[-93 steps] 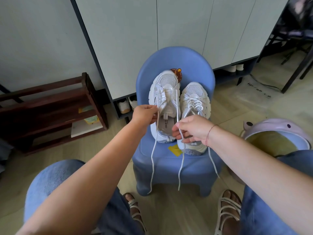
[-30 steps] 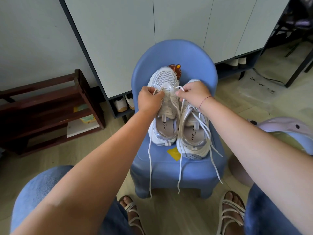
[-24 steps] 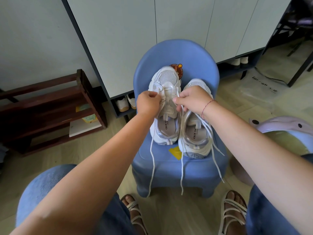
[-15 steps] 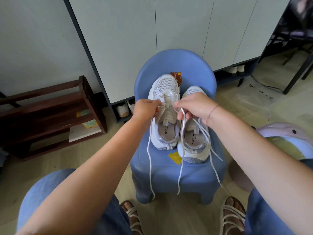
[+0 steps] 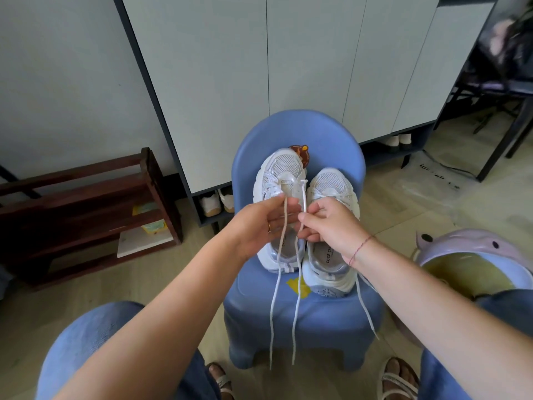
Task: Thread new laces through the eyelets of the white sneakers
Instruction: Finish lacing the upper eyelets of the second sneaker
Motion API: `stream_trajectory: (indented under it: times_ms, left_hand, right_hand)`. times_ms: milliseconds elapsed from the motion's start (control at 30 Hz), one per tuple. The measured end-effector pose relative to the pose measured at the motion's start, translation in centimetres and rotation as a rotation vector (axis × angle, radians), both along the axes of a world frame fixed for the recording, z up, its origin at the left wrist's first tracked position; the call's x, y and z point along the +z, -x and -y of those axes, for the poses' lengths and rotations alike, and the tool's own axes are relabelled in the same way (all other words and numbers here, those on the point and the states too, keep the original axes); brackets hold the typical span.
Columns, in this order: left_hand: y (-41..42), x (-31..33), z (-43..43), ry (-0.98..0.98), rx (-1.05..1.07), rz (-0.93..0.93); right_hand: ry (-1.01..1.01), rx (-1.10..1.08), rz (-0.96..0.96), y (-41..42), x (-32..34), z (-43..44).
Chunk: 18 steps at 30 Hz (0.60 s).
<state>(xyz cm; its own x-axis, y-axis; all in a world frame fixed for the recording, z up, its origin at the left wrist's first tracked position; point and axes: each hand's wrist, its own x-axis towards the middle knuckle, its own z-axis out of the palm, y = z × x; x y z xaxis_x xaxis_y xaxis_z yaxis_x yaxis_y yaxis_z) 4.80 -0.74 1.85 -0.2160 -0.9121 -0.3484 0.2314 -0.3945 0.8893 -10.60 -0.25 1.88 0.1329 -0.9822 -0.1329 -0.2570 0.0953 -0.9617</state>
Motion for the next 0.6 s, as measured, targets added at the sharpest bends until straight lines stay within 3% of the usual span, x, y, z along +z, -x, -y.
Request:
stream_trajectory:
  times_ms: [167,433,600]
  left_hand:
    - [0.2,0.2,-0.3,0.041,-0.033,-0.028]
    - [0.7,-0.2,-0.5,0.093,0.096,0.048]
    - [-1.0,-0.3,-0.1,0.043,0.240,0.174]
  right_hand:
    - [0.061,0.065,-0.077,0.0,0.0,-0.3]
    - [0.057,0.062,0.079,-0.4,-0.6,-0.6]
    - [-0.075,-0.053,0.065,1.9,-0.1,0.8]
